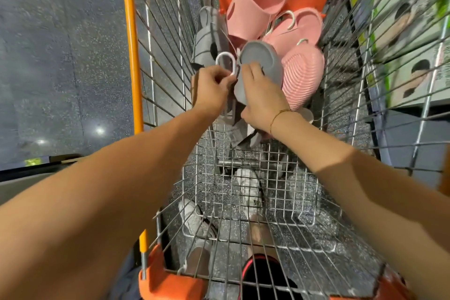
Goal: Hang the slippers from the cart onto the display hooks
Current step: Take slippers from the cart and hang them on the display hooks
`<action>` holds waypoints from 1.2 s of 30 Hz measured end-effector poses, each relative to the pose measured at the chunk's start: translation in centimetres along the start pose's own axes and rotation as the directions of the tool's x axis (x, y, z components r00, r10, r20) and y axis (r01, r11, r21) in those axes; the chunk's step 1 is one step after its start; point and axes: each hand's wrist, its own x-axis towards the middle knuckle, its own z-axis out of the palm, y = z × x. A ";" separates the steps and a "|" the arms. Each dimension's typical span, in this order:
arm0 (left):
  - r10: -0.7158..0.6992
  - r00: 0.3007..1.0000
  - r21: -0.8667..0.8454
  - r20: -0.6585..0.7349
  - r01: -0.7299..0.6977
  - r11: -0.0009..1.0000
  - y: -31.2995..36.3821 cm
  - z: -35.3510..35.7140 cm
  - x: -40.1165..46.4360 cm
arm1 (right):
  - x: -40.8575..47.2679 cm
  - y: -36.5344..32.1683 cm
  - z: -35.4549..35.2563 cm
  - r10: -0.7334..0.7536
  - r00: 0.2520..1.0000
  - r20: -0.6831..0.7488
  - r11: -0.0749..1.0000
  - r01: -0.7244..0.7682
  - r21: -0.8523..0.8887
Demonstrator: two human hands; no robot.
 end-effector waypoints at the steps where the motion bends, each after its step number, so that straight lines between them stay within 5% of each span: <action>1: 0.014 1.000 0.005 0.012 -0.014 1.000 0.3 0.1 0.0 | -0.2 0.0 0.2 -0.012 0.999 0.037 1.000 0.011 0.002; 6: 0.019 0.998 -0.130 0.065 -0.011 0.992 -0.4 0.9 0.3 | 0.6 0.5 0.2 0.062 0.990 0.124 0.949 -0.097 0.300; 13: -0.028 0.995 -0.103 0.094 0.038 0.994 0.0 0.2 1.5 | 3.1 0.4 0.4 0.243 0.967 -0.072 0.693 -0.121 0.711; 17: -0.060 0.990 -0.015 0.128 0.063 0.998 0.5 0.2 1.9 | 4.2 1.0 0.7 0.339 0.935 -0.108 0.688 -0.168 0.706; 21: -0.044 0.981 0.363 -0.191 0.112 0.925 2.6 -0.7 4.5 | 4.5 1.4 0.8 0.389 0.904 -0.178 0.717 -0.176 0.674; 27: 0.024 0.999 0.612 0.035 -0.040 0.790 4.2 -0.6 8.7 | 3.8 2.0 0.0 0.339 0.925 -0.170 0.715 -0.136 0.686; 32: 0.041 0.992 0.667 0.116 -0.108 0.737 4.7 -2.4 9.8 | 3.2 1.8 -0.4 0.335 0.941 -0.046 0.535 -0.150 0.831; 36: 0.114 0.976 0.674 0.184 -0.210 0.709 6.6 -2.8 8.3 | 2.7 1.6 -1.8 0.307 0.948 -0.088 0.636 -0.135 0.760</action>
